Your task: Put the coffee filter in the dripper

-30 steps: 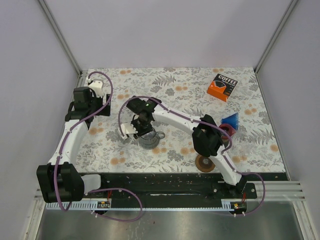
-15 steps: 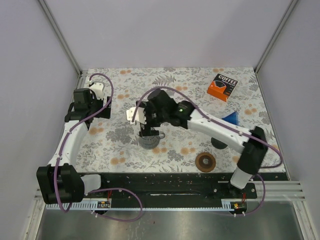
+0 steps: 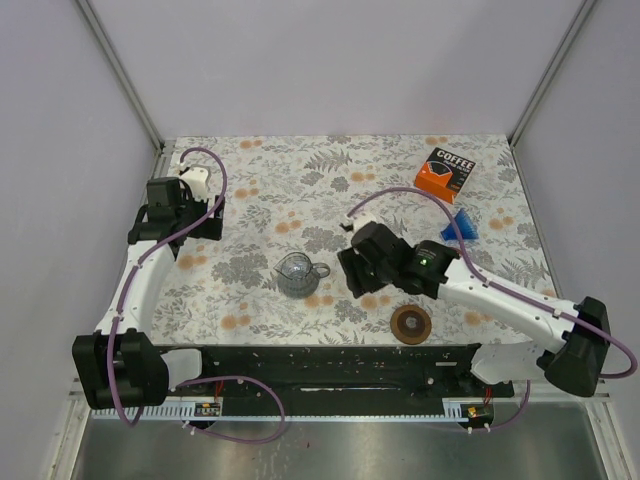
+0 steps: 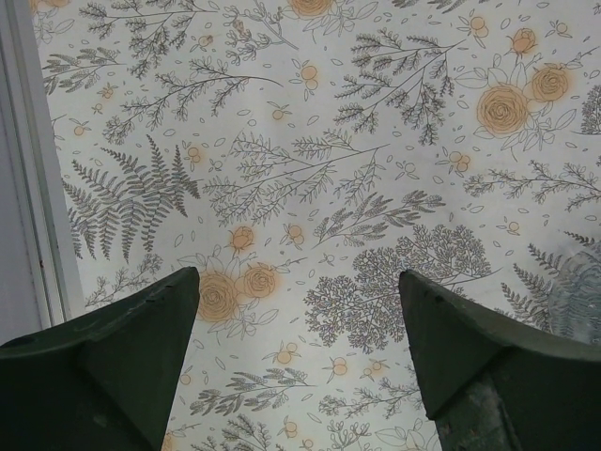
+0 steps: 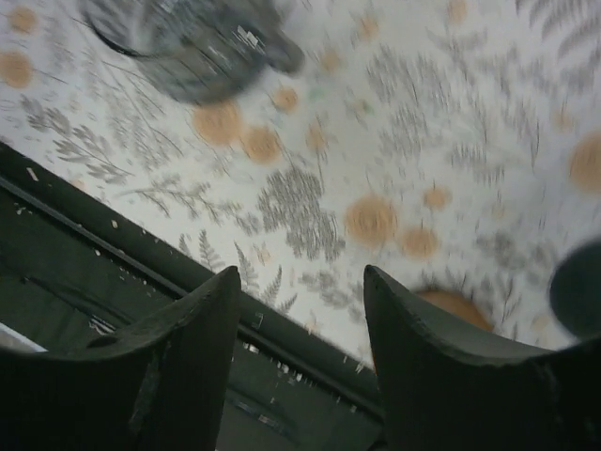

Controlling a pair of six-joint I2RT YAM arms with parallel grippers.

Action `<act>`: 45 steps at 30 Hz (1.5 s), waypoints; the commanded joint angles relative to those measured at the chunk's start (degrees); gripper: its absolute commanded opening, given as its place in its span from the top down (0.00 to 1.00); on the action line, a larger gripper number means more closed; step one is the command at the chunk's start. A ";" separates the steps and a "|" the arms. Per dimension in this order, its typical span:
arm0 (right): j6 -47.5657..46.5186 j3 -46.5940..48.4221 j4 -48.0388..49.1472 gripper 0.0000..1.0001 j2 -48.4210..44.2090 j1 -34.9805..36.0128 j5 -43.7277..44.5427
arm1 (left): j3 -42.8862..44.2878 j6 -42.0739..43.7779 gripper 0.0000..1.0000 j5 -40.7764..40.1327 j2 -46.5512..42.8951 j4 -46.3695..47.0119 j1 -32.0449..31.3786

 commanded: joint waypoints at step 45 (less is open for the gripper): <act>15.63 -13.99 10.89 1.00 -3.39 -9.52 -27.98 | 7.79 5.89 0.09 18.87 -3.67 -10.78 0.32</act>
